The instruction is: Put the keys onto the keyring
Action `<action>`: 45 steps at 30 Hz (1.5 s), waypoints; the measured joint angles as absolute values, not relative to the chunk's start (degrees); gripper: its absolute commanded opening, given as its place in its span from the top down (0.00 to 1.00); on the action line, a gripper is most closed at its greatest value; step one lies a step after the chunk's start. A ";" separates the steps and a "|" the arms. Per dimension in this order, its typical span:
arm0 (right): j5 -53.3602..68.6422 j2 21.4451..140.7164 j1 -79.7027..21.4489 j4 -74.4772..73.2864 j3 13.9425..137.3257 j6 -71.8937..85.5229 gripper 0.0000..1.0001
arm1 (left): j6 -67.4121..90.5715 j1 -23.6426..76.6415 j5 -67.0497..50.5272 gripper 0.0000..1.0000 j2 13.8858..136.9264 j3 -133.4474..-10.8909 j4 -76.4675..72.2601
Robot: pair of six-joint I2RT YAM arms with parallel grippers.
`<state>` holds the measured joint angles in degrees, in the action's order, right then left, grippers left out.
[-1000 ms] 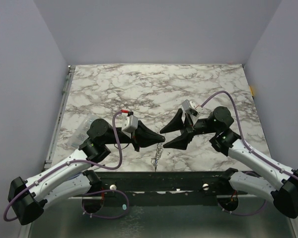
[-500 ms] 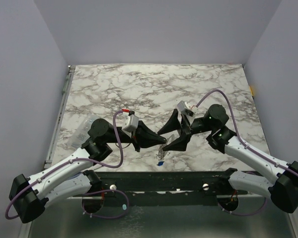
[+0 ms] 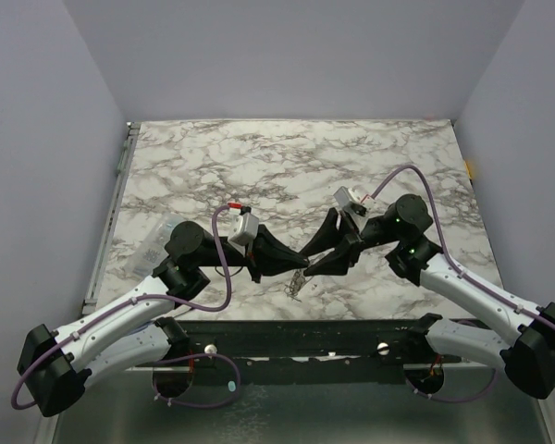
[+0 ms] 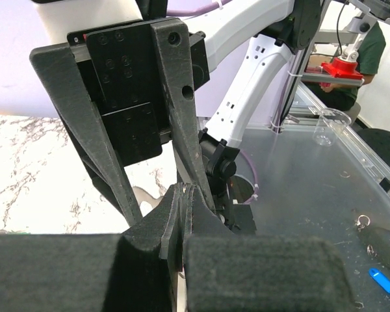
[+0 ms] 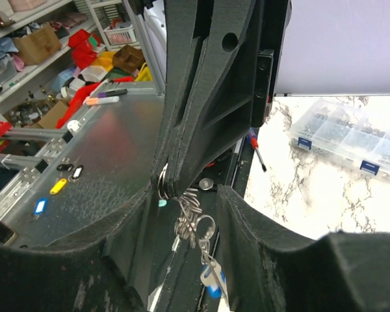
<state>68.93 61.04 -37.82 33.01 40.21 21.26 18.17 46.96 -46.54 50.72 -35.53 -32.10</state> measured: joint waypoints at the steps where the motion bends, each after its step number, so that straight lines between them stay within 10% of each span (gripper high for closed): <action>1: 68.95 60.90 -37.82 33.41 40.18 21.56 0.55 | 18.17 46.92 -46.48 1.00 50.72 -35.53 -32.10; 23: 66.83 60.53 -37.82 26.89 39.35 17.17 0.85 | 18.13 46.61 -43.66 1.00 50.83 -34.74 -33.28; 38: 65.82 59.09 -37.82 29.06 39.35 20.08 0.68 | 17.96 46.50 -42.39 1.00 50.63 -33.93 -33.82; 45: 65.82 59.20 -37.82 29.12 39.35 20.51 0.92 | 17.96 46.50 -42.11 1.00 50.70 -33.93 -33.85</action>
